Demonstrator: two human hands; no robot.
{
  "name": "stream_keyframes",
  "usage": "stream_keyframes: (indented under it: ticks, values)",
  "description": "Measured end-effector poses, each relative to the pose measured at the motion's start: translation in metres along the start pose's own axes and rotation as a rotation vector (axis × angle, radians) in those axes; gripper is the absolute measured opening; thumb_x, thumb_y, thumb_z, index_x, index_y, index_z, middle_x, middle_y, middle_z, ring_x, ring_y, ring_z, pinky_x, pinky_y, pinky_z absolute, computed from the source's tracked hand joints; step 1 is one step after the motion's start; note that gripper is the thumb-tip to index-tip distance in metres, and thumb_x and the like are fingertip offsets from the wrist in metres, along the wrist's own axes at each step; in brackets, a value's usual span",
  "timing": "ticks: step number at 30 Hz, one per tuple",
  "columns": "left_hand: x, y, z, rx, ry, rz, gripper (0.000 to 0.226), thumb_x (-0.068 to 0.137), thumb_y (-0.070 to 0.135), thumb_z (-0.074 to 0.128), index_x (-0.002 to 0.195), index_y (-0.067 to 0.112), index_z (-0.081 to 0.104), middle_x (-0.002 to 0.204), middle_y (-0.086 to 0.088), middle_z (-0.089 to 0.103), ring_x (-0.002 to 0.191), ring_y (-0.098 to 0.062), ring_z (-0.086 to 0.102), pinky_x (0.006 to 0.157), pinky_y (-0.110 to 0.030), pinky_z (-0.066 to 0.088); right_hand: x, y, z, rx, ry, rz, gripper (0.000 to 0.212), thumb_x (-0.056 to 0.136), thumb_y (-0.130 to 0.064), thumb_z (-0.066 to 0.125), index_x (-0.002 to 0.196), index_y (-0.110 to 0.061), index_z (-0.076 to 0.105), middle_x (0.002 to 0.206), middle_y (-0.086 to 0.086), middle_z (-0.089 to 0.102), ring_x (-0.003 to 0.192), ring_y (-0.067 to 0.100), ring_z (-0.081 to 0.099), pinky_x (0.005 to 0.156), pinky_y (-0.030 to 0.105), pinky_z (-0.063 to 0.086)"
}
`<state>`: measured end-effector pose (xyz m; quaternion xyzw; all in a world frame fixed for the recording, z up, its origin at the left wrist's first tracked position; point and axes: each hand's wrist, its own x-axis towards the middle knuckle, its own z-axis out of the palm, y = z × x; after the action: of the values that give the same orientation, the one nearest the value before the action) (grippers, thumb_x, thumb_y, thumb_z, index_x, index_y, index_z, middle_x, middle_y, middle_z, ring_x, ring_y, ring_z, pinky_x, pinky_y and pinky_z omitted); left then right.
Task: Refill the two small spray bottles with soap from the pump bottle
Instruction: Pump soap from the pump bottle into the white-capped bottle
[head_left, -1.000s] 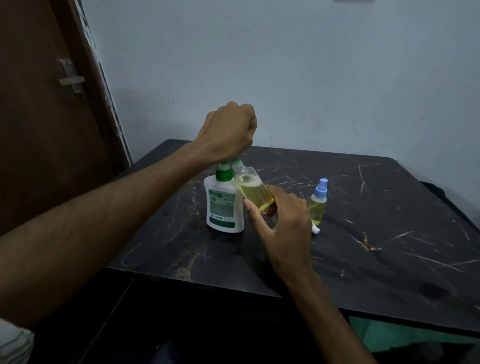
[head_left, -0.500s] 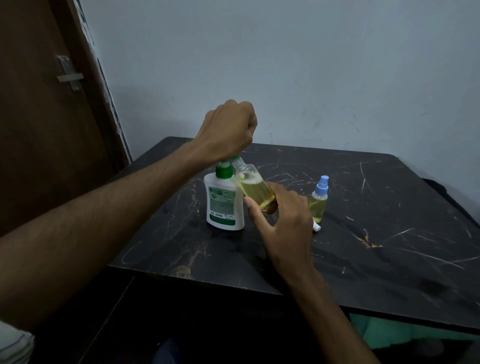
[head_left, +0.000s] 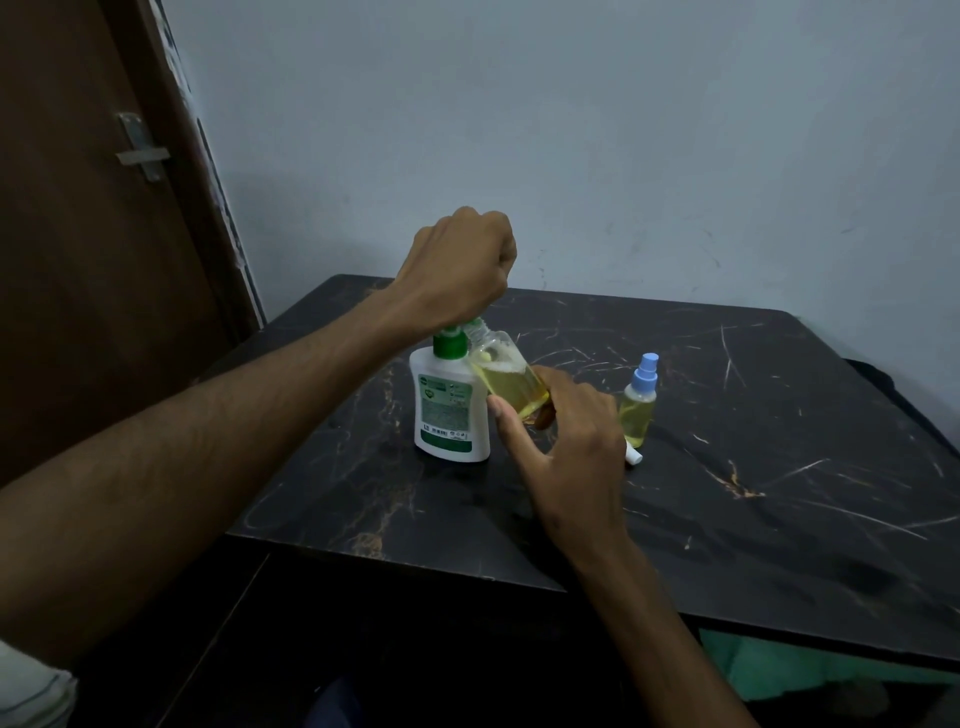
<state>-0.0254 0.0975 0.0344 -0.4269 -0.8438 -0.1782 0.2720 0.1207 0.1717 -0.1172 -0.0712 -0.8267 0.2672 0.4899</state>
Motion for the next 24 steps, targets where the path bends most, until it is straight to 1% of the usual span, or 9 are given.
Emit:
stream_keyframes:
  ticks: [6, 7, 10, 12, 14, 19, 21, 23, 24]
  values:
    - [0.0026, 0.002, -0.0044, 0.019, 0.006, 0.009, 0.041, 0.076, -0.009, 0.047, 0.053, 0.024, 0.038, 0.054, 0.009, 0.037, 0.051, -0.011, 0.036, 0.058, -0.028, 0.033, -0.0001, -0.0011, -0.0007, -0.002, 0.029, -0.005, 0.046, 0.097, -0.055, 0.061, 0.121, -0.017, 0.068, 0.087, -0.011, 0.057, 0.082, 0.003, 0.042, 0.077, 0.023, 0.031]
    - [0.0031, 0.0013, -0.0037, 0.022, 0.006, 0.011, 0.04, 0.076, -0.009, 0.047, 0.053, 0.024, 0.037, 0.054, 0.009, 0.037, 0.051, -0.011, 0.035, 0.059, -0.029, 0.034, 0.0, -0.001, -0.0006, -0.001, 0.03, -0.007, 0.045, 0.097, -0.054, 0.061, 0.121, -0.017, 0.068, 0.087, -0.011, 0.056, 0.082, 0.003, 0.041, 0.077, 0.022, 0.031]
    - [0.0023, 0.0009, -0.0016, 0.009, 0.004, 0.01, 0.038, 0.073, -0.009, 0.046, 0.053, 0.023, 0.039, 0.053, 0.009, 0.038, 0.052, -0.011, 0.036, 0.062, -0.035, 0.042, 0.0007, 0.0004, 0.0001, -0.003, 0.02, -0.014, 0.043, 0.098, -0.053, 0.062, 0.12, -0.017, 0.068, 0.087, -0.009, 0.059, 0.081, 0.006, 0.045, 0.078, 0.023, 0.032]
    - [0.0006, 0.0019, -0.0007, 0.008, -0.001, 0.006, 0.037, 0.072, -0.009, 0.046, 0.052, 0.022, 0.039, 0.052, 0.009, 0.038, 0.051, -0.011, 0.036, 0.062, -0.034, 0.041, 0.0007, 0.0006, 0.0003, 0.0, 0.017, -0.018, 0.043, 0.098, -0.053, 0.062, 0.121, -0.017, 0.068, 0.087, -0.008, 0.06, 0.081, 0.006, 0.046, 0.079, 0.025, 0.034]
    - [0.0004, 0.002, -0.0012, 0.003, -0.002, 0.002, 0.038, 0.073, -0.009, 0.047, 0.052, 0.022, 0.04, 0.052, 0.009, 0.038, 0.051, -0.011, 0.037, 0.062, -0.033, 0.039, 0.0007, -0.0001, 0.0004, 0.002, 0.023, -0.014, 0.045, 0.098, -0.054, 0.061, 0.122, -0.017, 0.068, 0.088, -0.009, 0.059, 0.082, 0.003, 0.043, 0.078, 0.025, 0.034]
    - [0.0045, 0.0, -0.0042, -0.002, 0.007, 0.006, 0.041, 0.075, -0.009, 0.047, 0.053, 0.024, 0.039, 0.054, 0.011, 0.038, 0.052, -0.01, 0.037, 0.063, -0.033, 0.038, 0.0002, -0.0004, -0.0007, 0.008, 0.041, -0.018, 0.045, 0.097, -0.054, 0.061, 0.12, -0.016, 0.069, 0.088, -0.013, 0.054, 0.083, 0.0, 0.038, 0.077, 0.022, 0.03]
    - [0.0043, -0.0005, -0.0036, -0.004, 0.007, 0.007, 0.04, 0.075, -0.009, 0.047, 0.053, 0.024, 0.04, 0.053, 0.011, 0.038, 0.052, -0.01, 0.038, 0.062, -0.035, 0.042, 0.0006, -0.0005, -0.0002, 0.008, 0.047, -0.023, 0.045, 0.097, -0.053, 0.062, 0.12, -0.015, 0.069, 0.088, -0.013, 0.053, 0.082, -0.001, 0.037, 0.077, 0.022, 0.03]
    - [0.003, -0.0015, -0.001, -0.008, 0.002, 0.006, 0.038, 0.071, -0.009, 0.045, 0.052, 0.023, 0.041, 0.052, 0.01, 0.039, 0.051, -0.011, 0.04, 0.061, -0.041, 0.052, 0.001, 0.0002, 0.0007, 0.003, 0.041, -0.028, 0.043, 0.097, -0.052, 0.062, 0.12, -0.015, 0.069, 0.087, -0.011, 0.056, 0.081, 0.002, 0.042, 0.078, 0.023, 0.031]
    - [0.002, -0.0017, 0.0001, -0.006, 0.001, 0.003, 0.037, 0.07, -0.009, 0.045, 0.052, 0.022, 0.042, 0.051, 0.01, 0.039, 0.051, -0.013, 0.041, 0.064, -0.044, 0.056, 0.001, 0.0007, 0.0009, 0.004, 0.036, -0.031, 0.043, 0.098, -0.052, 0.063, 0.12, -0.016, 0.069, 0.086, -0.009, 0.059, 0.08, 0.005, 0.045, 0.079, 0.024, 0.033]
